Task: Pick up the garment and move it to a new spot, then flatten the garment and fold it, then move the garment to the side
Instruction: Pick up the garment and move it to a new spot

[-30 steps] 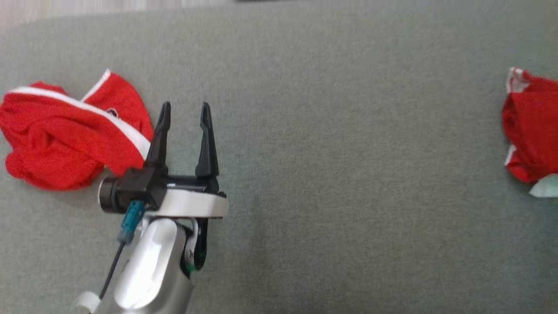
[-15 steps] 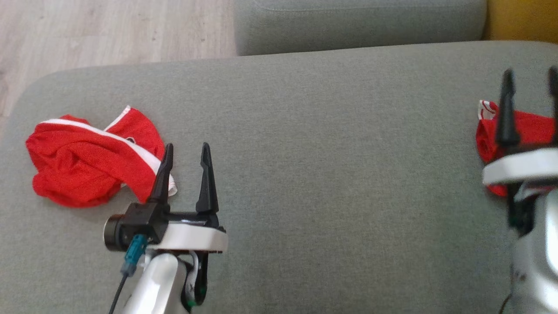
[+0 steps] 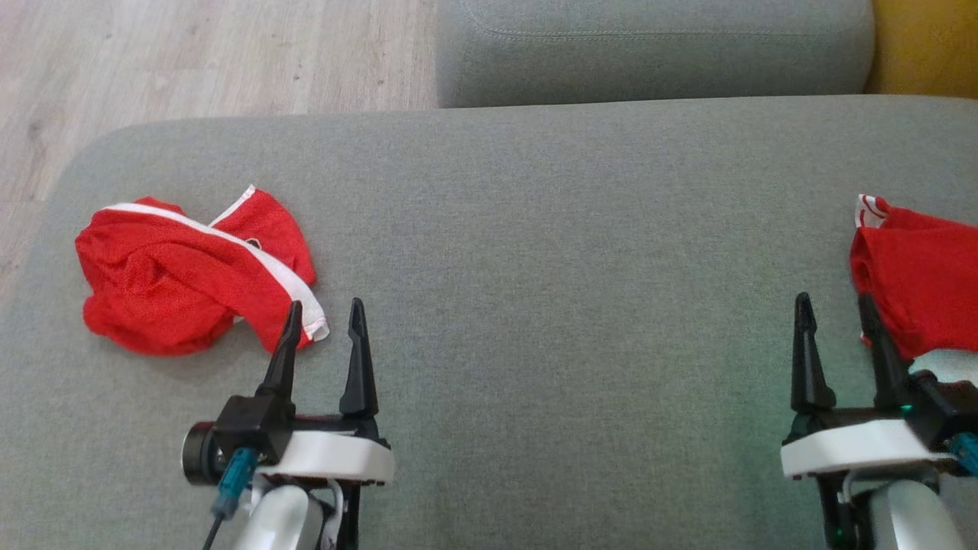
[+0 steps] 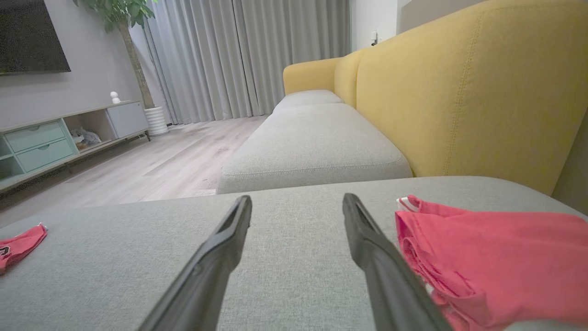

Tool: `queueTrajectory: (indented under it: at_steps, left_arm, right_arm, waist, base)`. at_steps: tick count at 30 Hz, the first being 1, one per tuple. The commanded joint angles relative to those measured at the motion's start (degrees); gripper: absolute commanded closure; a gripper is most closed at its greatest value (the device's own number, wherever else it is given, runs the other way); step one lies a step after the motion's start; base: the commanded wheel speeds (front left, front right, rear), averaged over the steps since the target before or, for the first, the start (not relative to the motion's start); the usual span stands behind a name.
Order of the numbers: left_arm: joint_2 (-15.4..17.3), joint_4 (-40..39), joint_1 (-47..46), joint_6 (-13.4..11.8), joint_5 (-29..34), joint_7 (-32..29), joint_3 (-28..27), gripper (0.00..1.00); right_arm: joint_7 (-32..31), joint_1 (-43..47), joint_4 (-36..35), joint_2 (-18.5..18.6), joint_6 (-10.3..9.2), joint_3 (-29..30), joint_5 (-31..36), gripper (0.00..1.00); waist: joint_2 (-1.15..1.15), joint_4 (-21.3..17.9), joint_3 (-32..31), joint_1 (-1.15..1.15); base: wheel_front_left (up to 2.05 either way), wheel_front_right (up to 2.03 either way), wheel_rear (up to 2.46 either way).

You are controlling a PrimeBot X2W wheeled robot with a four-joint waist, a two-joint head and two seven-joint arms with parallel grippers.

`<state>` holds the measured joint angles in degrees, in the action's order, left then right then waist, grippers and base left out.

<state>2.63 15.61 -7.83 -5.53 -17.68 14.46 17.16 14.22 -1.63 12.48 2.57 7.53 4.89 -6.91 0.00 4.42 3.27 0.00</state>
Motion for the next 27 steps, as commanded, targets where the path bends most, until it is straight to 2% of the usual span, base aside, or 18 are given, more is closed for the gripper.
queueTrajectory:
  at_steps: [1,13,20,27]
  left_arm:
    - [0.2,-1.6,-1.5,-0.1,0.0,0.5,-2.2,0.0]
    - [0.2,-1.7,-2.1,-0.3,-0.2,0.5,-2.5,0.0]
    - [0.2,-1.8,-2.3,-0.3,0.5,0.5,-3.2,0.0]
    - [0.2,-1.6,-2.1,-0.1,1.1,0.5,-3.7,0.0]
  right_arm:
    - [0.7,-1.7,-2.6,0.3,-0.04,-1.5,-0.3,0.0]
    - [0.8,-1.3,-3.3,0.3,-0.04,-3.2,-1.5,0.0]
    - [0.8,-0.6,-3.3,0.3,-0.04,-5.5,-2.0,0.0]
    - [0.8,-0.8,-3.4,0.3,-0.04,-7.6,-3.1,0.0]
  waist:
    - [0.0,0.0,0.0,0.0]
    - [0.0,1.1,-0.1,0.0]
    - [0.0,4.2,0.0,0.0]
    - [0.0,9.6,0.0,0.0]
  base:
    - [0.0,0.0,0.0]
    - [0.0,0.0,0.0]
    - [0.0,0.0,0.0]
    - [0.0,0.0,0.0]
